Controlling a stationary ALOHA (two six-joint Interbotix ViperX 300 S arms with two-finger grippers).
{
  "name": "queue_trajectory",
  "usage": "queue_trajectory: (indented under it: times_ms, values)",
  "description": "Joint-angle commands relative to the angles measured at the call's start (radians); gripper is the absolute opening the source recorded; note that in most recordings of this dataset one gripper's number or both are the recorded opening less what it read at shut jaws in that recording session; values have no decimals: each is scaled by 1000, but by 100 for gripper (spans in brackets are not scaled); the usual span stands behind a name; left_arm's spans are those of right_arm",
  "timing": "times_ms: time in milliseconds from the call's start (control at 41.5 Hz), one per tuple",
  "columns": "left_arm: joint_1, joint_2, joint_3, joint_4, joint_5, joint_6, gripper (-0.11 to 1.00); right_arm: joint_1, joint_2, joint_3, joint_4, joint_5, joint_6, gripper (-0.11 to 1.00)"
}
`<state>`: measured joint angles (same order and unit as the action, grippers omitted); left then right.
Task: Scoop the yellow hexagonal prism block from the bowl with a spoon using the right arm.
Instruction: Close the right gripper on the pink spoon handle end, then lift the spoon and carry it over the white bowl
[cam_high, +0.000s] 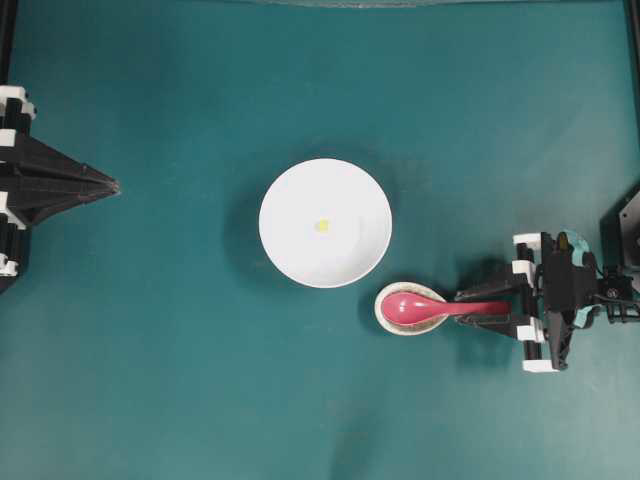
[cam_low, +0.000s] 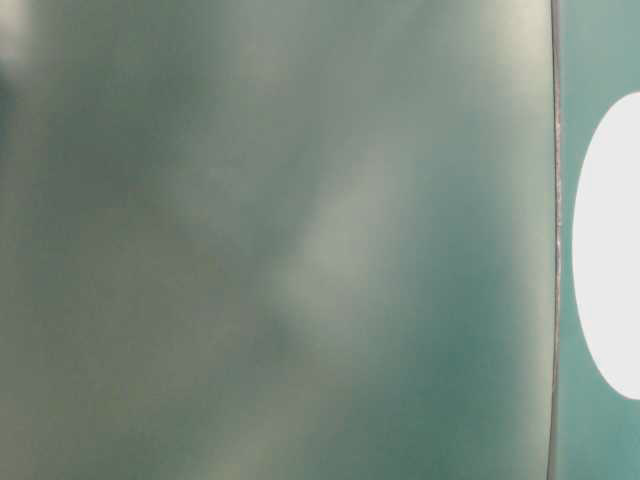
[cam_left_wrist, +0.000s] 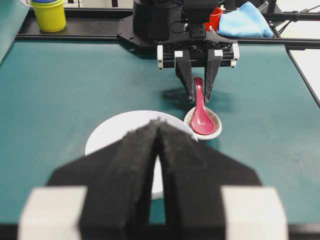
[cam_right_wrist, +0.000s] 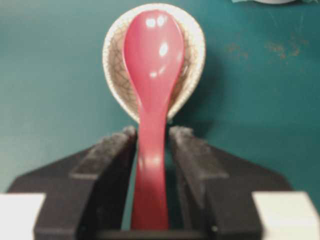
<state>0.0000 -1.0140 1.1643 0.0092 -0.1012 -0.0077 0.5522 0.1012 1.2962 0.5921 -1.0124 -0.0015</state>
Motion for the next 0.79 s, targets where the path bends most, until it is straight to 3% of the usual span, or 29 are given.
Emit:
queue_trajectory:
  times_ms: [0,193,337,506,770]
  values:
    - [3,5,-29,0,-5,-2,2,-2,-8,-9,-2,-5,-2,41]
    - [3,5,-29,2,-6,-2,2,-3,-8,-11,-2,-9,0,38]
    - [3,5,-31,2,-5,-2,2,-9,-9,-15,-2,-18,-2,24]
    - [3,5,-29,2,-5,-5,2,-43,-41,-35,-2,-12,-20,24]
    - [3,5,-31,0,-5,-5,2,-133,-202,-75,-2,141,-152,24]
